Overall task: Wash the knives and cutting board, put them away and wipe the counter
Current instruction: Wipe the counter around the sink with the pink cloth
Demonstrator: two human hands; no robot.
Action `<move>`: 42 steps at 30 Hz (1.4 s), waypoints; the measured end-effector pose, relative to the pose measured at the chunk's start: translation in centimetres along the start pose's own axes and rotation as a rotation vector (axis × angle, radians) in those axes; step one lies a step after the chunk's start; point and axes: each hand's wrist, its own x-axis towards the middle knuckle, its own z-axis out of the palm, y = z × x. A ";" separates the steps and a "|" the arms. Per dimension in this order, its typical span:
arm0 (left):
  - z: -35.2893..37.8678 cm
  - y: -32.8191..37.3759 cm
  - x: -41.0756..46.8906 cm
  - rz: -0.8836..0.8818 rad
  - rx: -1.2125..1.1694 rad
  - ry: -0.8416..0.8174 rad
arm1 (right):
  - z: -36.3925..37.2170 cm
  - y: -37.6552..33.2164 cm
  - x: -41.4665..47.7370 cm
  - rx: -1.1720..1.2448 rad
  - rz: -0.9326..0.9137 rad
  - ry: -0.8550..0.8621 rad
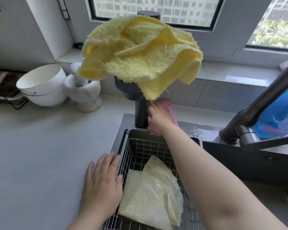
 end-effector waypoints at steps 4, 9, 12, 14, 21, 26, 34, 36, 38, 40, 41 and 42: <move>0.4 -0.1 0.2 0.000 0.032 0.073 | -0.1 1.2 -0.1 0.027 -0.100 -0.016; 0.4 0.2 0.1 -0.034 -0.092 0.069 | -2.1 7.3 -2.5 0.052 0.072 0.027; -0.1 0.2 0.2 -0.051 -0.200 0.119 | -3.3 11.3 -5.0 0.033 0.238 0.083; -0.3 0.6 0.1 -0.064 -0.216 0.126 | -3.3 11.6 -5.8 -0.012 0.273 0.082; -0.5 1.1 0.1 -0.096 -0.220 0.106 | -1.9 10.9 -8.2 0.089 0.259 0.218; -0.1 0.9 0.1 -0.075 -0.174 0.117 | -2.2 10.2 -10.2 0.275 0.257 0.243; 0.0 0.4 0.4 -0.003 -0.068 0.037 | -3.2 4.4 -4.6 0.438 0.216 -0.052; 0.1 0.3 0.3 0.015 -0.029 0.054 | -1.9 1.0 -3.7 0.404 0.125 -0.126; 0.0 0.3 0.3 0.016 -0.038 0.056 | -1.2 -0.7 -3.0 0.326 0.052 -0.092; 0.0 0.2 0.3 0.020 -0.037 0.052 | -1.3 -0.2 -2.8 0.200 -0.011 -0.081; 0.0 0.2 0.3 0.017 -0.034 0.052 | -1.6 0.6 -2.9 0.141 -0.046 -0.097; -0.1 0.1 0.3 0.009 -0.041 0.051 | -1.8 1.7 -3.0 0.110 -0.052 -0.116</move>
